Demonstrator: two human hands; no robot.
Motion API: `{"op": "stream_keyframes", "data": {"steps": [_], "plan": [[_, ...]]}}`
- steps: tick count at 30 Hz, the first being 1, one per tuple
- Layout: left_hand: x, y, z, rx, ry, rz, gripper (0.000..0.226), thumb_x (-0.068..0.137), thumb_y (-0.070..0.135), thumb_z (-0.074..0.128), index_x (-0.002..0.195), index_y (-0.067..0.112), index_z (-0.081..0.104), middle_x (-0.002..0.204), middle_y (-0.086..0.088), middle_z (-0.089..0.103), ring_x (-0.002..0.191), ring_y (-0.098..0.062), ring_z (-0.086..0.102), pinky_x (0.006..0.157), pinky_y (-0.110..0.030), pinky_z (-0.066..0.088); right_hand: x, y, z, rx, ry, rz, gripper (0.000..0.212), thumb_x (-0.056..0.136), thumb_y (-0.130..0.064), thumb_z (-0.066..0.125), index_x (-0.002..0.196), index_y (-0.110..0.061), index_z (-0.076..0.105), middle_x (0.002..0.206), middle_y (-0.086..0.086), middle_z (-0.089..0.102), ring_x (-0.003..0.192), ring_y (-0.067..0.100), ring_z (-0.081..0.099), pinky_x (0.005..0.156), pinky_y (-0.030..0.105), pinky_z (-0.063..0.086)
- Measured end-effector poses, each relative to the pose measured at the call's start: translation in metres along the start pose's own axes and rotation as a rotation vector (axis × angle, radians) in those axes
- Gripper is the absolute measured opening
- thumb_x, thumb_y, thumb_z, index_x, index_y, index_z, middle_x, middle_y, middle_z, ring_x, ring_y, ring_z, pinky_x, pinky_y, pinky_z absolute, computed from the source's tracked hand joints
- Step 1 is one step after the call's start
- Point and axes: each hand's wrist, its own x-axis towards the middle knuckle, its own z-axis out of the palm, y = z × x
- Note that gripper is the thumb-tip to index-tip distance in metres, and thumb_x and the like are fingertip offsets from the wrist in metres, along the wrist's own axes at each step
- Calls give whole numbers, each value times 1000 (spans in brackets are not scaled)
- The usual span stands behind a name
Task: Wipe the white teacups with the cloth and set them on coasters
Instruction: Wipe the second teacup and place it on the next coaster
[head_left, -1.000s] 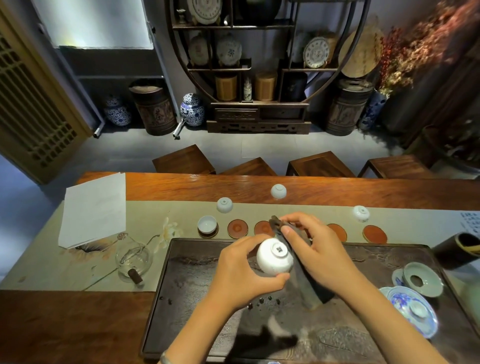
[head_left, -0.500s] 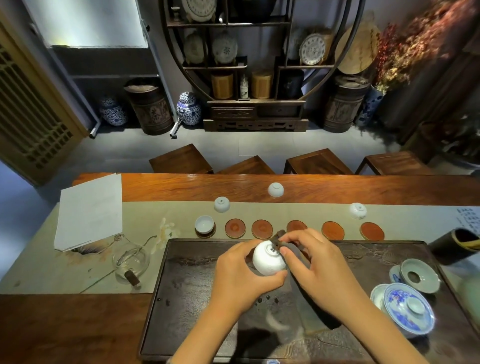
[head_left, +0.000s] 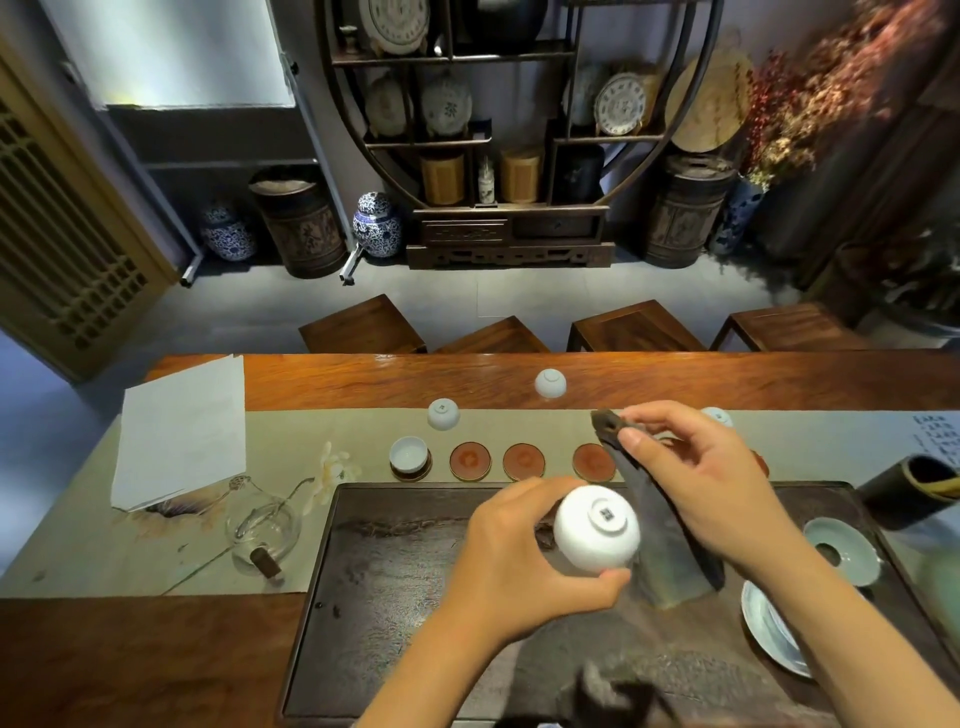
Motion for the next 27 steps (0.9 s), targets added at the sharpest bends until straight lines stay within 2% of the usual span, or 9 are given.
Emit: {"op": "stream_keyframes", "data": {"steps": [4,7,12,15,18,20,23,24,27], "plan": [[0,4,0,30,10,28,51,59,41,82,107,32,66,98,17,68,93,0,61,78,-20,49,-2,4,8,-50,-57,37,13,84,-23,65,93,-31,70,93,-18,71,86,0,66,74,11,48],[0,-2,-4,49,69,-24,49,59,44,80,105,34,68,96,19,68,92,3,62,76,-13,48,-7,5,13,-42,-74,42,15,84,-21,66,91,-33,70,92,-18,71,83,-1,66,71,11,48],[-2,-12,-3,23,196,-129,44,57,45,81,97,50,64,92,27,67,91,5,64,73,-8,49,-21,3,25,-112,-72,37,16,84,-22,65,97,-30,69,96,-10,68,88,9,64,79,31,53],[-4,-16,0,-5,251,-151,45,57,40,81,97,51,65,94,27,68,90,4,65,72,-7,47,-28,-2,31,-208,-79,-48,16,83,-21,66,96,-29,68,95,-12,64,90,5,60,76,22,48],[-5,-21,-4,-107,273,-186,46,56,37,81,100,45,70,95,21,72,89,-1,68,74,-14,53,-36,-8,32,-213,-169,-92,15,84,-22,67,95,-32,68,92,-13,63,90,7,60,74,16,44],[-3,-23,-13,-131,229,-153,49,56,37,83,102,41,70,98,17,72,93,-4,69,77,-16,54,-34,-10,26,-170,-160,-102,16,84,-20,67,96,-31,68,89,-13,62,84,6,60,70,13,43],[1,-18,-26,-122,76,-64,53,55,38,85,104,44,67,104,19,69,100,-4,66,84,-15,50,-17,-12,13,-210,-82,-119,17,85,-19,65,97,-31,68,87,-11,62,69,2,54,63,9,37],[3,-15,-28,-135,18,-46,53,56,37,86,105,44,66,104,18,69,100,-4,66,84,-14,49,-11,-13,11,-237,-115,-119,17,86,-21,64,98,-31,68,91,-11,63,71,2,55,64,10,39],[4,-8,-34,-195,-135,-23,50,58,31,89,103,36,69,97,14,70,94,-6,66,82,-20,50,1,-15,10,-306,-316,-140,17,88,-25,61,103,-31,67,98,-14,63,93,4,59,82,24,47]]}}
